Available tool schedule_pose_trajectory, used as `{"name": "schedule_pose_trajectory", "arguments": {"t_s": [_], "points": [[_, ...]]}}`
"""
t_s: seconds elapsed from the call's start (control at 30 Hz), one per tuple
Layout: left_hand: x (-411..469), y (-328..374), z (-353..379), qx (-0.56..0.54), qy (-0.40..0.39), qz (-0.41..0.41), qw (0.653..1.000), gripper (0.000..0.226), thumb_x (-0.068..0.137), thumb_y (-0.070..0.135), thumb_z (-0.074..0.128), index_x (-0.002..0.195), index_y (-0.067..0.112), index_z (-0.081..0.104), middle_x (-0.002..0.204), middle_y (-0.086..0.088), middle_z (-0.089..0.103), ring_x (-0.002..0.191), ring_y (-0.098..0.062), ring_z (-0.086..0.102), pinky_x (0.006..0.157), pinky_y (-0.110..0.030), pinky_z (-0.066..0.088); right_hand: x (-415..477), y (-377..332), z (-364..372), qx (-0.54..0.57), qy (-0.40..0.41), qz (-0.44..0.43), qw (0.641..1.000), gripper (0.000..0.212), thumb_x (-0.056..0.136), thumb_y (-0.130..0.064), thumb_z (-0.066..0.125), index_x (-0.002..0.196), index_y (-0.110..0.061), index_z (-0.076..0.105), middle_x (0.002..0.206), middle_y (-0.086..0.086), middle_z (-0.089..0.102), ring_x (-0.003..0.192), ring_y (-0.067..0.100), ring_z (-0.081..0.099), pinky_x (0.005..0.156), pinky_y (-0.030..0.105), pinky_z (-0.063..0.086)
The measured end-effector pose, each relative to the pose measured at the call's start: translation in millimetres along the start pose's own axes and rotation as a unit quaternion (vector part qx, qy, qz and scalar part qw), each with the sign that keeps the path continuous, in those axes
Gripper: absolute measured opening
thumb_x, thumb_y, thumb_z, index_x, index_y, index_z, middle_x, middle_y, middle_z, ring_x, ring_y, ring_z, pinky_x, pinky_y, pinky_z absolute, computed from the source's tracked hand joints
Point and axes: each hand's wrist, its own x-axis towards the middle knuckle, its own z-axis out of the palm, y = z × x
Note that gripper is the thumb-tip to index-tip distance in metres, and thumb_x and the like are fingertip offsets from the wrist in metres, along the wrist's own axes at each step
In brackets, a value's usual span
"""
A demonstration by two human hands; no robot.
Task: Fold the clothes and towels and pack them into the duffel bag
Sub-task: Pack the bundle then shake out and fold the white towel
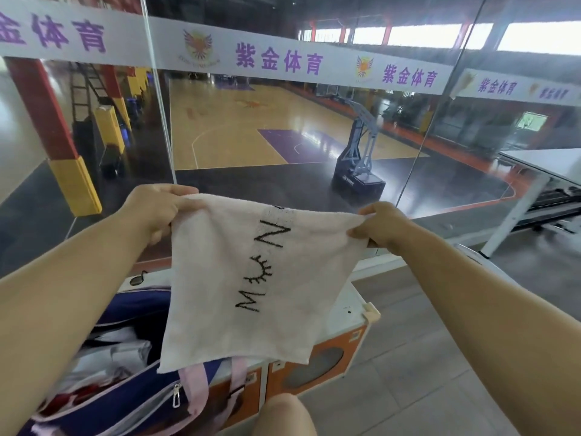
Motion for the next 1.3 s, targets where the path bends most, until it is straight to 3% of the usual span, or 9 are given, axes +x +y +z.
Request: {"name": "schedule_pose_trajectory", "arguments": {"t_s": [0.1,0.27,0.47,0.63,0.83,1.0,1.13,1.2,1.3], "points": [[1,1,-4,-0.082,-0.014,-0.028,0.996,0.020,0.088,0.021,0.063,0.105,0.012,0.067,0.098,-0.005,0.063,0.090,-0.023,0.059,0.069,-0.034,0.047,1,4,-4,0.058,0.057,0.014,0.997,0.048,0.069,-0.003,0.081,0.113,0.001,0.061,0.108,0.016,0.062,0.098,0.031,0.061,0.088,0.046,0.054],[5,-4,-3,-0.074,0.019,-0.038,0.996,0.017,0.087,0.013,0.063,0.104,0.016,0.066,0.104,-0.005,0.062,0.085,-0.016,0.057,0.069,-0.034,0.046,2,6,-15,0.178,0.104,0.043,0.978,0.032,0.064,-0.007,0.086,0.068,-0.011,0.055,0.081,0.007,0.058,0.089,0.027,0.060,0.081,0.042,0.057],[0,0,7,-0.094,0.005,-0.030,0.995,0.013,0.087,0.006,0.062,0.098,0.013,0.065,0.090,-0.003,0.062,0.078,-0.013,0.058,0.066,-0.028,0.047,7,15,-23,0.175,0.156,0.009,0.972,0.026,0.065,-0.009,0.085,0.076,-0.023,0.065,0.098,0.005,0.063,0.089,0.029,0.065,0.081,0.042,0.058],[-8,-6,12,-0.125,-0.049,-0.067,0.989,0.034,0.093,0.004,0.052,0.127,0.009,0.052,0.092,-0.002,0.058,0.082,-0.013,0.056,0.075,-0.029,0.045,2,25,-26,0.133,0.177,-0.054,0.974,0.018,0.077,-0.014,0.077,0.085,-0.028,0.068,0.088,-0.015,0.055,0.096,0.025,0.061,0.089,0.040,0.053],[-17,-14,17,-0.130,-0.056,-0.064,0.988,0.025,0.092,0.004,0.053,0.116,0.007,0.060,0.095,-0.005,0.060,0.086,-0.018,0.058,0.073,-0.031,0.048,-6,38,-28,0.106,0.206,-0.059,0.971,0.016,0.079,-0.025,0.073,0.070,-0.028,0.061,0.083,-0.004,0.057,0.075,0.025,0.052,0.072,0.038,0.051],[-19,-11,18,-0.049,-0.010,0.003,0.999,0.010,0.086,0.007,0.062,0.096,0.009,0.066,0.087,-0.002,0.063,0.078,-0.015,0.060,0.064,-0.025,0.050,-12,41,-34,0.108,0.215,-0.053,0.969,0.021,0.082,-0.028,0.071,0.063,-0.025,0.062,0.075,-0.002,0.059,0.069,0.019,0.053,0.075,0.036,0.051],[-19,-7,16,0.039,-0.007,0.025,0.999,0.017,0.076,0.014,0.074,0.091,0.009,0.069,0.085,-0.002,0.063,0.074,-0.014,0.060,0.061,-0.022,0.047,-21,40,-42,0.171,0.103,-0.023,0.980,0.023,0.071,-0.007,0.080,0.091,-0.011,0.070,0.082,0.006,0.061,0.071,0.019,0.055,0.076,0.030,0.053],[-20,-7,14,0.119,-0.020,0.049,0.992,0.021,0.073,0.017,0.078,0.091,0.012,0.069,0.084,0.001,0.061,0.073,-0.012,0.056,0.069,-0.025,0.045,-23,45,-46,0.135,0.080,-0.015,0.987,0.042,0.064,0.004,0.081,0.102,-0.009,0.069,0.093,0.010,0.063,0.082,0.024,0.059,0.082,0.032,0.054],[-22,-7,12,0.236,-0.045,0.095,0.966,0.026,0.071,0.020,0.080,0.094,0.014,0.071,0.090,-0.001,0.062,0.082,-0.017,0.053,0.080,-0.033,0.041,-29,51,-50,0.043,0.111,-0.054,0.991,0.037,0.066,0.001,0.081,0.101,-0.008,0.071,0.086,0.005,0.063,0.081,0.022,0.057,0.078,0.029,0.048]]}}
